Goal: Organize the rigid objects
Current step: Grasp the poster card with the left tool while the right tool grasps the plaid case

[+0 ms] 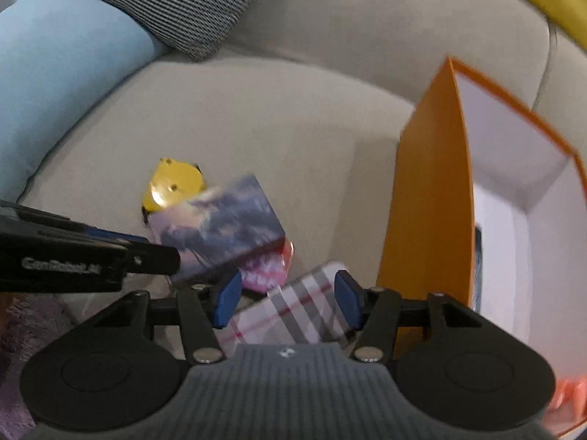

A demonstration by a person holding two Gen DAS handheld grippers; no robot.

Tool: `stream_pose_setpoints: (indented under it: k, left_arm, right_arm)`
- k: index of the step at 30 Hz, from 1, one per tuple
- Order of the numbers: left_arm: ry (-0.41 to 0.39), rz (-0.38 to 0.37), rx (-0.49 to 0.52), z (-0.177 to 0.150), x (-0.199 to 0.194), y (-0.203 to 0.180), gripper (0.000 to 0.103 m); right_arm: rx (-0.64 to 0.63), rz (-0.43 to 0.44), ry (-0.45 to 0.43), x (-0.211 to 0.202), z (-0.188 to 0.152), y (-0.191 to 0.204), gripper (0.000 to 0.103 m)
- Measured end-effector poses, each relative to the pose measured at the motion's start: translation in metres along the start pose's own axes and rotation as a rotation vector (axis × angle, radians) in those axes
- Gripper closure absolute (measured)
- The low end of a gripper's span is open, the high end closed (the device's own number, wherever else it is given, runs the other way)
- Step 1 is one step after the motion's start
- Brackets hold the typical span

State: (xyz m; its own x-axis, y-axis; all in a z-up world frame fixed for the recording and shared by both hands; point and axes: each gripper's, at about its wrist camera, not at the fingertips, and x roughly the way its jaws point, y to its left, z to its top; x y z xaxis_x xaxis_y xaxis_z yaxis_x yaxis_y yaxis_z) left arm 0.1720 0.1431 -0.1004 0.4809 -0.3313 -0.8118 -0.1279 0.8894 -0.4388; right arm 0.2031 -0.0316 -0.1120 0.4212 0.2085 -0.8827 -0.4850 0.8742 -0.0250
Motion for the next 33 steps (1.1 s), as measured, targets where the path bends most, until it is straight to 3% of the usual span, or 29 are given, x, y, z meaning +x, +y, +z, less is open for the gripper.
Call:
stream_pose_setpoints:
  k: [4, 9, 12, 18, 23, 25, 28, 33]
  left_arm:
    - [-0.056, 0.036, 0.051, 0.002, -0.007, -0.007, 0.065]
    - [-0.068, 0.065, 0.232, 0.01, -0.007, -0.026, 0.051]
    - [-0.051, 0.061, 0.359, 0.016, -0.003, -0.036, 0.041]
    - [0.012, 0.104, 0.589, 0.022, 0.02, -0.055, 0.034]
    - [0.043, 0.087, 0.62, 0.023, 0.035, -0.062, 0.03]
    - [0.081, 0.122, 0.638, 0.018, 0.046, -0.065, 0.033]
    - [0.076, 0.17, 0.661, 0.008, 0.043, -0.069, 0.036]
    - [0.102, 0.231, 0.549, -0.005, 0.034, -0.063, 0.037]
  right_arm:
    - [0.036, 0.031, 0.023, 0.0, -0.002, -0.003, 0.049]
    - [0.074, 0.038, 0.053, 0.002, -0.001, -0.004, 0.049]
    - [0.075, 0.036, 0.066, 0.005, -0.004, -0.004, 0.049]
    - [0.043, 0.032, 0.066, 0.004, -0.012, 0.003, 0.042]
    - [0.011, 0.041, 0.069, 0.007, -0.014, 0.004, 0.038]
    - [-0.027, 0.039, 0.072, 0.012, -0.013, 0.009, 0.036]
    - [-0.081, 0.025, 0.069, 0.013, -0.017, 0.016, 0.032]
    - [-0.251, -0.065, 0.051, 0.017, -0.03, 0.034, 0.032]
